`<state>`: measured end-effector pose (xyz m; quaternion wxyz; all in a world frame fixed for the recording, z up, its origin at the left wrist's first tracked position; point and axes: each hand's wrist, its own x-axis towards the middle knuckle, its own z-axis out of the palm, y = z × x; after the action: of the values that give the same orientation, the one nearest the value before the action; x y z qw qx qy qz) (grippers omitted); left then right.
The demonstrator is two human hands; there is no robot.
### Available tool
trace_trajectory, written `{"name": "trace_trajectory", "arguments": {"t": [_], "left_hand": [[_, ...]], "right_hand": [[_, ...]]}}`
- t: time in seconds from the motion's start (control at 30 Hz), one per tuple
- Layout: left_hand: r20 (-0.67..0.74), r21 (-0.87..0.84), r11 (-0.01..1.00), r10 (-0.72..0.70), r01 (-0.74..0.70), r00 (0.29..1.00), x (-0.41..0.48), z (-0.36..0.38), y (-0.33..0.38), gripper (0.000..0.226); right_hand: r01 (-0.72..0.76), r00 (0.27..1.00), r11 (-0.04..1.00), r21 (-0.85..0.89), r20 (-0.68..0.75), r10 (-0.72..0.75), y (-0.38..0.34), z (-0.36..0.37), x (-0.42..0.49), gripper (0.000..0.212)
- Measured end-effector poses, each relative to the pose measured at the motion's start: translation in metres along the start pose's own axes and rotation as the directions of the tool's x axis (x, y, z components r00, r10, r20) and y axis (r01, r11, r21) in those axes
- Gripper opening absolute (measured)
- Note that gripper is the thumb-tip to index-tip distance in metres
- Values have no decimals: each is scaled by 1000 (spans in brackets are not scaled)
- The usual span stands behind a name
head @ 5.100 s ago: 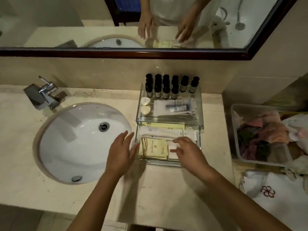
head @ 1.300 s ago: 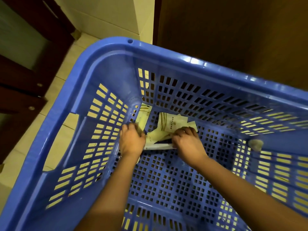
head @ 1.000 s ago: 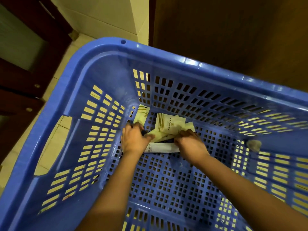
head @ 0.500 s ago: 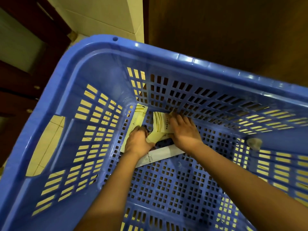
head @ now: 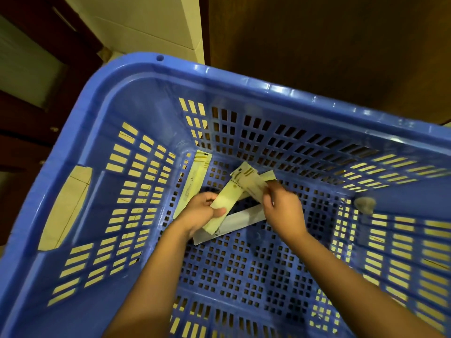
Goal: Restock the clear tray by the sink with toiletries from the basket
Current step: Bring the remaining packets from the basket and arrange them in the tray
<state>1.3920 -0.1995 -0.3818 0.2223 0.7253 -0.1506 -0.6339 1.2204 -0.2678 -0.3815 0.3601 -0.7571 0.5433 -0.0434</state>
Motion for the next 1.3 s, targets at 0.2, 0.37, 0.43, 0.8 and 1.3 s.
{"name": "trace_trajectory", "arguments": {"t": [0.2,0.37,0.43,0.8,1.3], "left_hand": [[-97,-137,990,-59,46,993,-8,9,-8,12],[-76,-173,982,-89,75,993,-15,33,-16,13],[-20,-155,986,-69,65,997,-18,46,-18,12],[-171,131,988,108,-86,979,-6,46,-12,22],[-195,748,664,197,15,961,26,40,10,40]], "right_hand": [[-582,778,479,657,277,564,0,-1,-22,17],[-698,681,163,697,577,450,-7,0,-23,25],[-722,661,152,675,607,442,-9,3,-20,14],[-684,635,111,721,514,577,6,6,-18,6],[-614,772,437,658,385,506,19,-17,-25,37]]}}
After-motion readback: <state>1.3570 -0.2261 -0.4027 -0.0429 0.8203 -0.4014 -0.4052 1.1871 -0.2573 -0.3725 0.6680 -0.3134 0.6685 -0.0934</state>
